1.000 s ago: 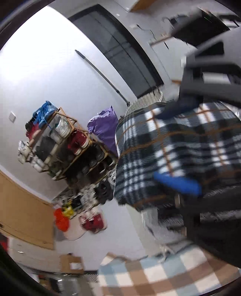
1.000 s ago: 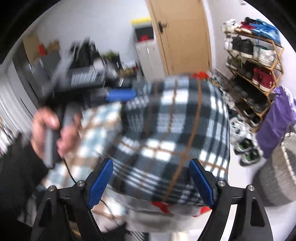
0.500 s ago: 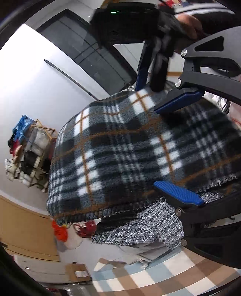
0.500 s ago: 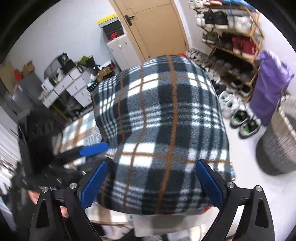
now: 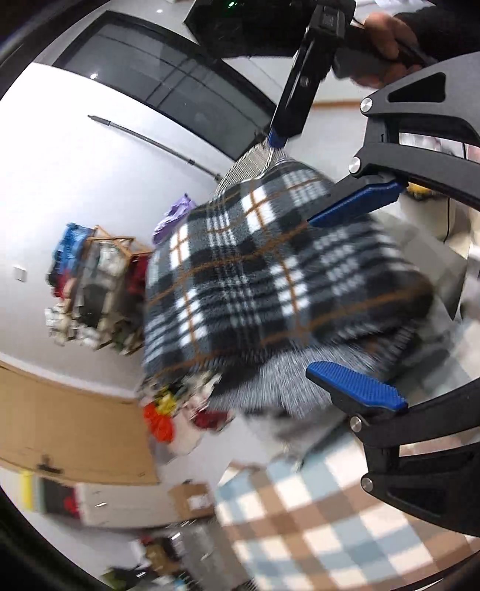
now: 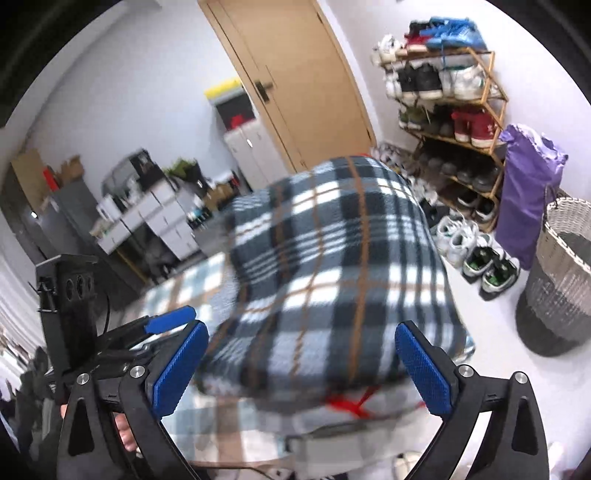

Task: Fold large clothes
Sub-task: 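Lower the bundle onto the clothes stack and open both grippers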

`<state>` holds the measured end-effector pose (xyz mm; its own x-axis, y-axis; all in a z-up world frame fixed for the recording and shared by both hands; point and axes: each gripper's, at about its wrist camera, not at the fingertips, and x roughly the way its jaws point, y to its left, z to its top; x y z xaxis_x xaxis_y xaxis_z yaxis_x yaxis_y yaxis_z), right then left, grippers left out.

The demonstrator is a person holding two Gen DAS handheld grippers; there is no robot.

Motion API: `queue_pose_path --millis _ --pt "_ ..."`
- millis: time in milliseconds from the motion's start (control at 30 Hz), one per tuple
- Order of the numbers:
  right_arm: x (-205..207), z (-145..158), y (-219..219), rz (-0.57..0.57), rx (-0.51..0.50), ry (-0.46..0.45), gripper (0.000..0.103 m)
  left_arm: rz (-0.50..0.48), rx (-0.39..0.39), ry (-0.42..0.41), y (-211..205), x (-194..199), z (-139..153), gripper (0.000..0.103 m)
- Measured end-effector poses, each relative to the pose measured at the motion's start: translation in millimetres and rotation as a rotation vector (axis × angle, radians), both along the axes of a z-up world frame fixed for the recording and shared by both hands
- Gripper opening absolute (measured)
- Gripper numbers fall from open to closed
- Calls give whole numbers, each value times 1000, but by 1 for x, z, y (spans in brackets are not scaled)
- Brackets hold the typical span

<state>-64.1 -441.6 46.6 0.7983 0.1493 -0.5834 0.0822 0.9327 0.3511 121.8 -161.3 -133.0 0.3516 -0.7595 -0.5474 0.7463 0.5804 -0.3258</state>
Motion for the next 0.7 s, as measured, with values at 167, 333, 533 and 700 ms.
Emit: queue_pose_path --millis 167,333,533,700 --pt "-81 0 41 -61 -67 -194 103 103 42 -173 34 -49 10 71" --pt "-136 -14 76 -148 -124 -265 103 192 1 -345 67 -106 14 90" --pt "-218 -8 129 -236 -238 -495 103 243 -70 -460 98 -161 15 91" --pt "-263 -4 184 -248 -369 -605 103 284 -90 -520 109 -196 7 102"
